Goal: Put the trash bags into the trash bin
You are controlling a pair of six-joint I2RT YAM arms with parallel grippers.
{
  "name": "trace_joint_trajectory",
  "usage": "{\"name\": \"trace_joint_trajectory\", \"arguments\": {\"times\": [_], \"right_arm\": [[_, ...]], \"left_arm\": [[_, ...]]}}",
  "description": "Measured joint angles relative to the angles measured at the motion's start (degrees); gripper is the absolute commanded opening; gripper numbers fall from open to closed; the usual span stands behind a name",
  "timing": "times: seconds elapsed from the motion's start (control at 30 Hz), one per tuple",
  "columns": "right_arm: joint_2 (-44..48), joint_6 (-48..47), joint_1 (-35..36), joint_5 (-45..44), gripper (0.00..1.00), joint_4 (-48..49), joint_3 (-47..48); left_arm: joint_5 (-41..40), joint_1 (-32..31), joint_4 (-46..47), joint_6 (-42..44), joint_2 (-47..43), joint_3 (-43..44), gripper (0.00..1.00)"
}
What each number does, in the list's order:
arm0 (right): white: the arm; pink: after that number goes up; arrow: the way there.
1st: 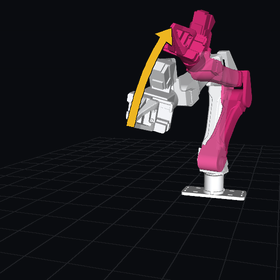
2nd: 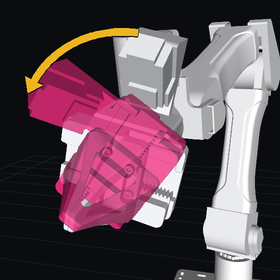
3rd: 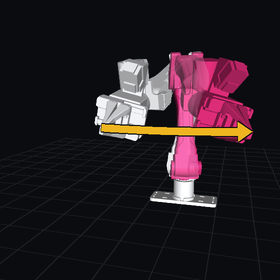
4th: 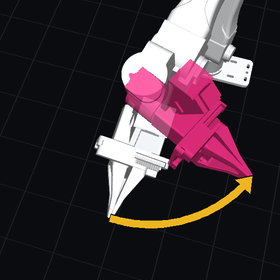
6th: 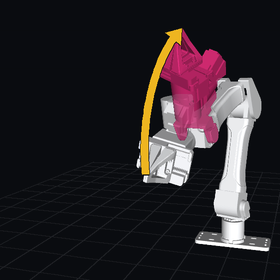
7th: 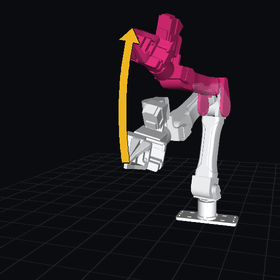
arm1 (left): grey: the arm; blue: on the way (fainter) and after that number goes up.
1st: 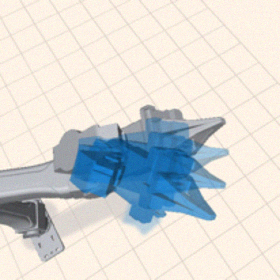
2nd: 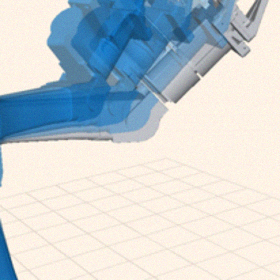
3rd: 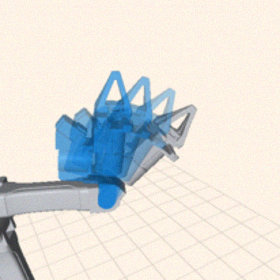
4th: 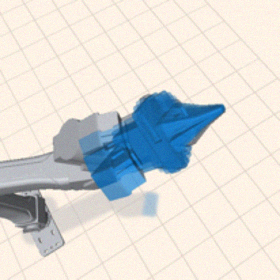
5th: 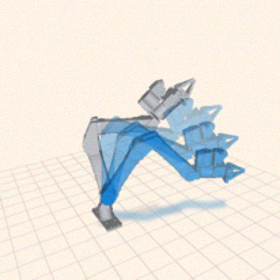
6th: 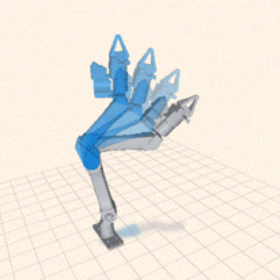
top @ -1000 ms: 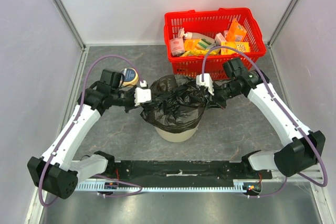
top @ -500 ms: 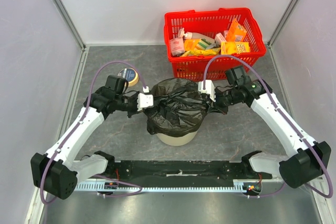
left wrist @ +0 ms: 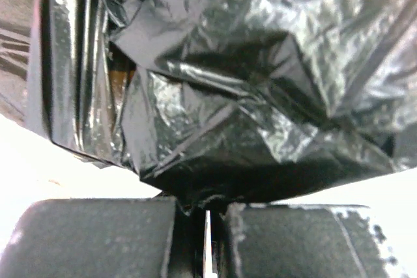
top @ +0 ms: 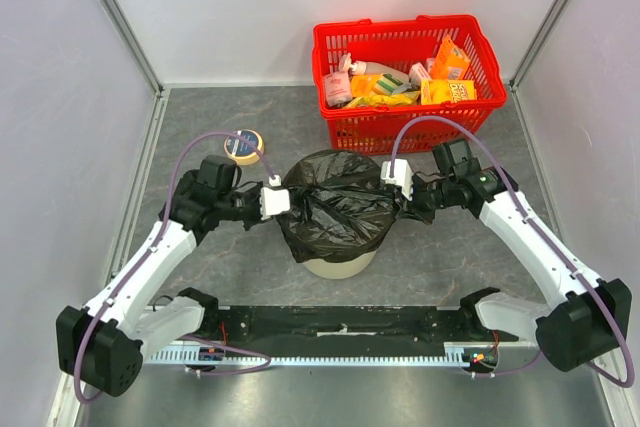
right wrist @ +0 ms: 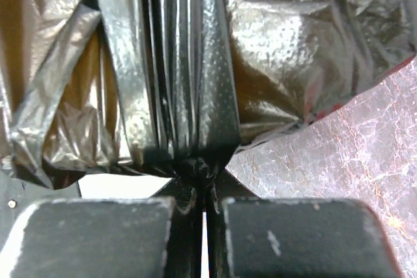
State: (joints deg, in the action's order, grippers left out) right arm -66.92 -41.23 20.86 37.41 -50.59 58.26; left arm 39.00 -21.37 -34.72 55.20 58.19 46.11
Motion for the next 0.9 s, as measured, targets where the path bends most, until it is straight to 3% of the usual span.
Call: {"name": "trace_joint_trajectory", "arguments": {"times": [0.9], "right_arm": [[2.14,2.71,-2.27,-2.6,0.0,8.7,-7.04]], "left_arm": [[-3.23,-0.26,13.11,-1.36,-6.36,-10.43,0.02]]}}
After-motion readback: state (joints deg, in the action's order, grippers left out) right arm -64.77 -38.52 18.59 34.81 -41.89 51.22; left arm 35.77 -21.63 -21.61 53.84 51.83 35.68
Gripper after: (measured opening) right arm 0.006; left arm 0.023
